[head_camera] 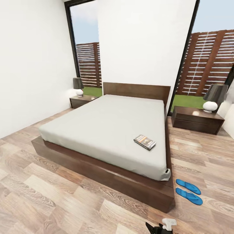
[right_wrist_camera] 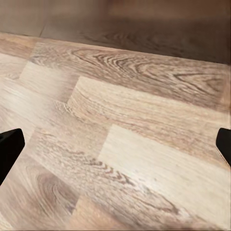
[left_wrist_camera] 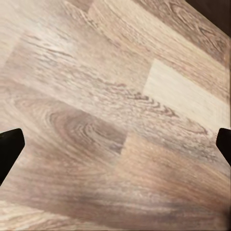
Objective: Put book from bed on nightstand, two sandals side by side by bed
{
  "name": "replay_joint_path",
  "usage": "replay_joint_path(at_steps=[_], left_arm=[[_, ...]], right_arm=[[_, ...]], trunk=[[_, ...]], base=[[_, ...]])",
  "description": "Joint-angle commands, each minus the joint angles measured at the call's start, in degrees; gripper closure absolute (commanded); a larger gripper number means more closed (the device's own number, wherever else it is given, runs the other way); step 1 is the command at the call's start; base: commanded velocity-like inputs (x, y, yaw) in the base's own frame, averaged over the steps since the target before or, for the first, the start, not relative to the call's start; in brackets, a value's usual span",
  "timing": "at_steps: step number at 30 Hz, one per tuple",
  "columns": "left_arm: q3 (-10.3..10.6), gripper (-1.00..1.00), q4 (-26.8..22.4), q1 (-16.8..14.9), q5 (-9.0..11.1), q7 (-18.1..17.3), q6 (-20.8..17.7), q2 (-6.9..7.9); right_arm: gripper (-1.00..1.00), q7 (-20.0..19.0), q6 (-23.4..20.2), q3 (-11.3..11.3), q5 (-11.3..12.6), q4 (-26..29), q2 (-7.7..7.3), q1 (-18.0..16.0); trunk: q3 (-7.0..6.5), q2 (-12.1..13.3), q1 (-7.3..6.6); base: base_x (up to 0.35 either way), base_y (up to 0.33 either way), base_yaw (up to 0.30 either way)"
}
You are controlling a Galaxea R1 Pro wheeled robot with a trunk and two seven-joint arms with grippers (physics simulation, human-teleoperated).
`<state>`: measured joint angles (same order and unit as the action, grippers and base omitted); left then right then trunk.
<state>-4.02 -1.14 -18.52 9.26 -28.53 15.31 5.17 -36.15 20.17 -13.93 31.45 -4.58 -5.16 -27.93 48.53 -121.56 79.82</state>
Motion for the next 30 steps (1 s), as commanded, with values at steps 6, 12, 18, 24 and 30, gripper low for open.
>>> replay_joint_path(at_steps=[6, 12, 18, 24, 30], left_arm=[[-0.37, -1.0, 0.03, -0.02, 0.15, -0.39, -0.02, -0.02], [-0.37, -1.0, 0.03, -0.03, 0.15, -0.39, -0.02, -0.05], [-0.37, -1.0, 0.06, -0.02, 0.15, -0.39, -0.02, -0.07], [-0.37, -1.0, 0.03, -0.02, 0.15, -0.39, -0.02, -0.07], [-0.36, -1.0, 0.03, -0.01, 0.15, -0.39, -0.02, -0.07]], right_arm=[[-1.0, -0.34, 0.31, -0.48, 0.54, -0.26, 0.05, -0.11], [-1.0, -0.36, 0.31, -0.48, 0.54, -0.26, 0.03, -0.11], [-1.0, -0.39, 0.31, -0.48, 0.54, -0.26, 0.02, -0.11], [-1.0, -0.41, 0.31, -0.48, 0.54, -0.26, 0.02, -0.11], [-1.0, -0.41, 0.31, -0.48, 0.54, -0.26, 0.02, -0.11]], trunk=[[0.05, -0.03, -0.01], [0.05, -0.03, -0.01], [0.05, -0.03, -0.01], [0.05, -0.03, -0.01], [0.05, -0.03, -0.01]], base=[[0.0, 0.0, -0.282], [0.0, 0.0, -0.282], [0.0, 0.0, -0.282], [0.0, 0.0, -0.282], [0.0, 0.0, -0.282]])
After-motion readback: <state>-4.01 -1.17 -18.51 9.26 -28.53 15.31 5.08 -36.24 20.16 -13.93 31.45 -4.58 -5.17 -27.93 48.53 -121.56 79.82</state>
